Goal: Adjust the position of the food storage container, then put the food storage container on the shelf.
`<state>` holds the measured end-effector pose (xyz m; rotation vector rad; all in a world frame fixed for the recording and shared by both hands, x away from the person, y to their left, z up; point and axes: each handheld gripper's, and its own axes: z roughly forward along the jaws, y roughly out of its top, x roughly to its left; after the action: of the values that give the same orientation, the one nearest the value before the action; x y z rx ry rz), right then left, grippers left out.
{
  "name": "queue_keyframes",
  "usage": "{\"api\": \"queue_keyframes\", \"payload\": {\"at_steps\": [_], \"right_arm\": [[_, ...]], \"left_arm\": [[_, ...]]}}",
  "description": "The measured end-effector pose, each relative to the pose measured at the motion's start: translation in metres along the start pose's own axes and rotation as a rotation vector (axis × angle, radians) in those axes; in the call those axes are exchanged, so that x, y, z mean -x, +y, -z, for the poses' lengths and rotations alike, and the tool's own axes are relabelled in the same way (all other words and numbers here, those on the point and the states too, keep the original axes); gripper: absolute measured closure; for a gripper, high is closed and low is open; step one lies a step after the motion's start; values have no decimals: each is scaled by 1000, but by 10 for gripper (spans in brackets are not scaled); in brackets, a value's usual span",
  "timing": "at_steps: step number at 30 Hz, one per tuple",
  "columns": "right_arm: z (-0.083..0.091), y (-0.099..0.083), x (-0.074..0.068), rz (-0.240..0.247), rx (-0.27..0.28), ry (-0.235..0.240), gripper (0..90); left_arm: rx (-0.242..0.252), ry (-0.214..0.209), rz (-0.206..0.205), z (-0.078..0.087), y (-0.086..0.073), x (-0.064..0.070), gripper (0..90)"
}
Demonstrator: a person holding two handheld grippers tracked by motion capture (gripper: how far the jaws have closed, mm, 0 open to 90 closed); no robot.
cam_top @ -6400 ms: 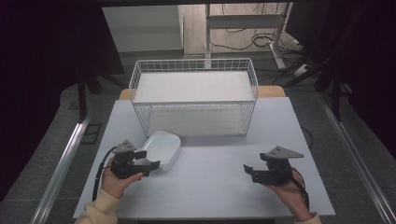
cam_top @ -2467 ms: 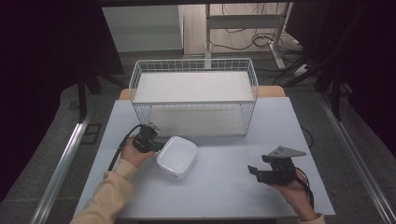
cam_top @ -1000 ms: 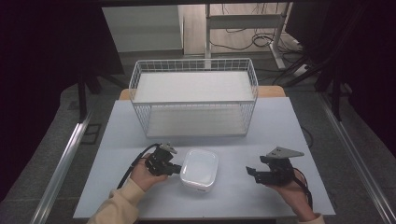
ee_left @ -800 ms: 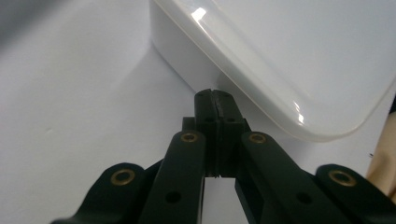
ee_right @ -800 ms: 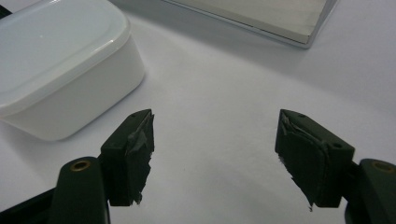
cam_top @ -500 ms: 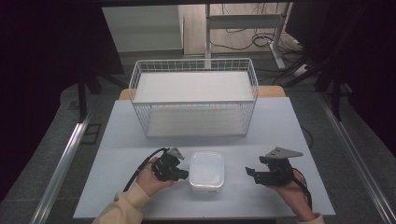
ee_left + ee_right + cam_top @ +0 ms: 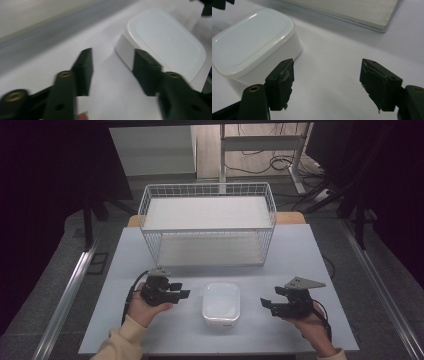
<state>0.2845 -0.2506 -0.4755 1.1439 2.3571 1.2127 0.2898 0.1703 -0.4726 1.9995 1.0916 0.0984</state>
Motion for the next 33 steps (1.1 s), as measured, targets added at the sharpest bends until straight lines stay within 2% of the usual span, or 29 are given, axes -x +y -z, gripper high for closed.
{"api": "queue_keyframes", "payload": {"at_steps": [1,2,5,10,12,16,17,18,23,27,29,30,33], "right_arm": [[0,0,0,-2,3,0,263],[0,0,0,-2,3,0,263],[0,-1,-1,-6,4,6,260],[1,0,-2,-18,15,21,250],[1,2,-4,-38,15,33,239],[1,4,-5,-62,17,52,237],[0,7,-8,-90,19,76,236],[-1,8,-9,-99,17,84,235],[-8,22,-18,-132,17,94,230],[-20,29,-23,-173,-1,114,236],[-23,31,-23,-184,-9,121,240],[-32,33,-24,-215,-22,142,253],[-40,34,-24,-237,-33,167,266]], "left_arm": [[14,6,22,3,0,-3,407],[14,6,22,3,0,-3,385],[28,13,42,5,1,-5,346],[29,2,64,3,1,-4,283],[40,-7,79,2,2,-1,264],[42,-22,95,1,4,1,270],[45,-31,105,0,6,1,279],[41,-37,109,-1,8,1,283],[30,-70,137,-4,13,0,301],[20,-83,139,-6,13,-1,310],[21,-96,153,-7,12,-1,317],[23,-102,163,-7,12,-1,319],[26,-123,182,-10,11,-2,325]]}}
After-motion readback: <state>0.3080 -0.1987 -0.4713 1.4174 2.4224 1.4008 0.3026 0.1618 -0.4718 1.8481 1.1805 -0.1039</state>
